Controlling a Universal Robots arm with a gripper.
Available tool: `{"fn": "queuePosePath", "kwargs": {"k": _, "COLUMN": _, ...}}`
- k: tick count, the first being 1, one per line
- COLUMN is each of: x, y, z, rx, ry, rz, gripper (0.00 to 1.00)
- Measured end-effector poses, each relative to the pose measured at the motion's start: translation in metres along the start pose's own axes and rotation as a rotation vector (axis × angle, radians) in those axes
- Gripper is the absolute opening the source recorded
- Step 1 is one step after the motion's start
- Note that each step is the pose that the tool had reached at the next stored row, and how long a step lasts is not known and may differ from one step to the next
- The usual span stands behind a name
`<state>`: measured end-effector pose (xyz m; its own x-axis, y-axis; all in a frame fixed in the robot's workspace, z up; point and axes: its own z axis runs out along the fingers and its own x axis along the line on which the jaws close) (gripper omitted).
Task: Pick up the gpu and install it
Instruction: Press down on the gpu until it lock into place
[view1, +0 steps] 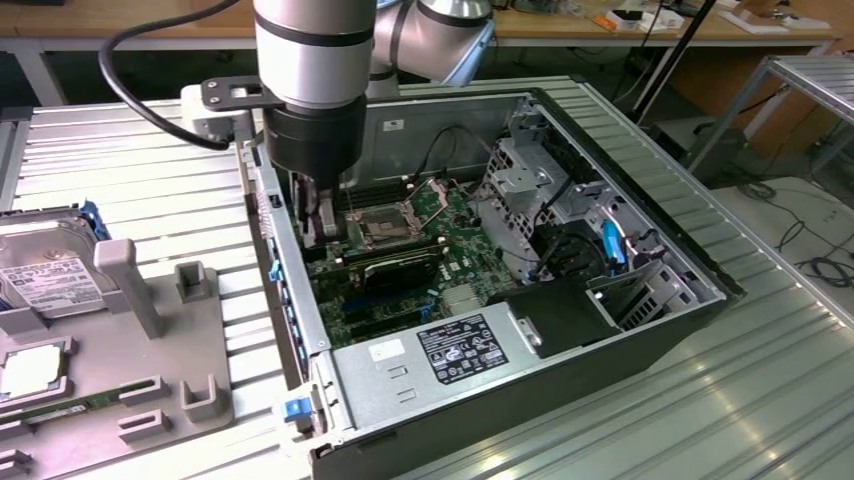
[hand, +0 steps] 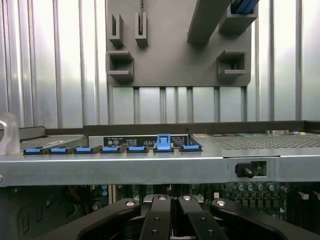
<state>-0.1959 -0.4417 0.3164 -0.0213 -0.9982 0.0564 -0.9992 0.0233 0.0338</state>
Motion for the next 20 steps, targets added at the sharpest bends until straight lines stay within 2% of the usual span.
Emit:
{"fn": "queuePosePath", "kwargs": {"k": 8, "x": -0.0001, "y": 0.0001, "z": 0.0022, "rx": 0.0001, "ry": 0.0001, "rz": 0.000, "gripper": 0.11}}
{"fn": "queuePosePath", "kwargs": {"k": 16, "x": -0.0001, "y": 0.0009, "z": 0.0038, "rx": -0.0001, "ry": 0.0036, "rz": 0.000, "gripper": 0.11}}
{"fn": "queuePosePath", "kwargs": {"k": 20, "x": -0.0030, "y": -0.0016, "z": 0.0037, "rx": -0.0001, "ry": 0.0035, "rz": 0.000, "gripper": 0.11}}
